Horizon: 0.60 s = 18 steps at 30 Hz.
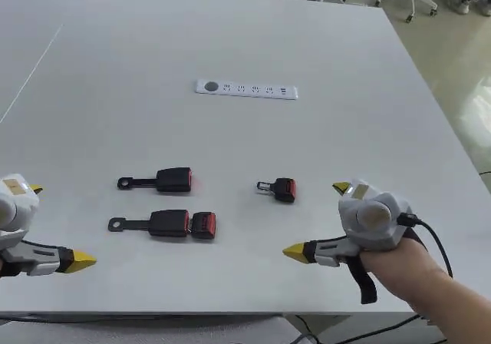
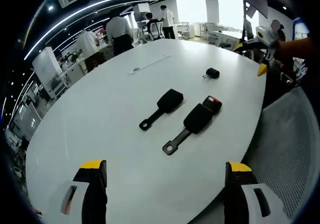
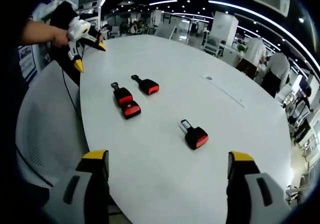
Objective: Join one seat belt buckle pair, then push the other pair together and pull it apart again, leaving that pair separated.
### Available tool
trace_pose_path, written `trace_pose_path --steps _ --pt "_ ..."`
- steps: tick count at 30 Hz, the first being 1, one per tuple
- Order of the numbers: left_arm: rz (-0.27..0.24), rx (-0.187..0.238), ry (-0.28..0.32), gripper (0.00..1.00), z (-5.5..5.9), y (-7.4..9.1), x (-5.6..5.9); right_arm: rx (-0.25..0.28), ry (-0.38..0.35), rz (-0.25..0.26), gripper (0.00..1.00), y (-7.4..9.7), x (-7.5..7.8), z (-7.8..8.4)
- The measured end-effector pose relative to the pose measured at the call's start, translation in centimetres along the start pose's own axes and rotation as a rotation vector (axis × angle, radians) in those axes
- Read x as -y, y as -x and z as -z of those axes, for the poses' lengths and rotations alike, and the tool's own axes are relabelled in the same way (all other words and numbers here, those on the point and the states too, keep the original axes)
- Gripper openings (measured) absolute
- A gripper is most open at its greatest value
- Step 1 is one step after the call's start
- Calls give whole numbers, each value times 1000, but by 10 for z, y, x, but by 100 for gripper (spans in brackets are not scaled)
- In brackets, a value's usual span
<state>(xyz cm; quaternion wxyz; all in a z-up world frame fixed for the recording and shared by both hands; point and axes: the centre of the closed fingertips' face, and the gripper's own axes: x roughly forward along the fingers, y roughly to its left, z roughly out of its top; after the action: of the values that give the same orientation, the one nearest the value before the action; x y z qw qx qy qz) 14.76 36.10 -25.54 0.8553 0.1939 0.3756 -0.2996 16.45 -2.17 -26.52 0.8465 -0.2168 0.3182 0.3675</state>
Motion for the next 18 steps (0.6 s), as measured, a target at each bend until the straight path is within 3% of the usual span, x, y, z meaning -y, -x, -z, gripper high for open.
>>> trace_pose_path --steps 10,14,18 --pt "-15 33 72 100 2 10 -2 2 -49 11 100 4 -3 6" --pt "-22 52 110 100 3 13 -2 30 -110 -6 100 4 -6 4" --pt "-22 51 112 100 5 13 -1 31 -113 -5 100 3 -6 4"
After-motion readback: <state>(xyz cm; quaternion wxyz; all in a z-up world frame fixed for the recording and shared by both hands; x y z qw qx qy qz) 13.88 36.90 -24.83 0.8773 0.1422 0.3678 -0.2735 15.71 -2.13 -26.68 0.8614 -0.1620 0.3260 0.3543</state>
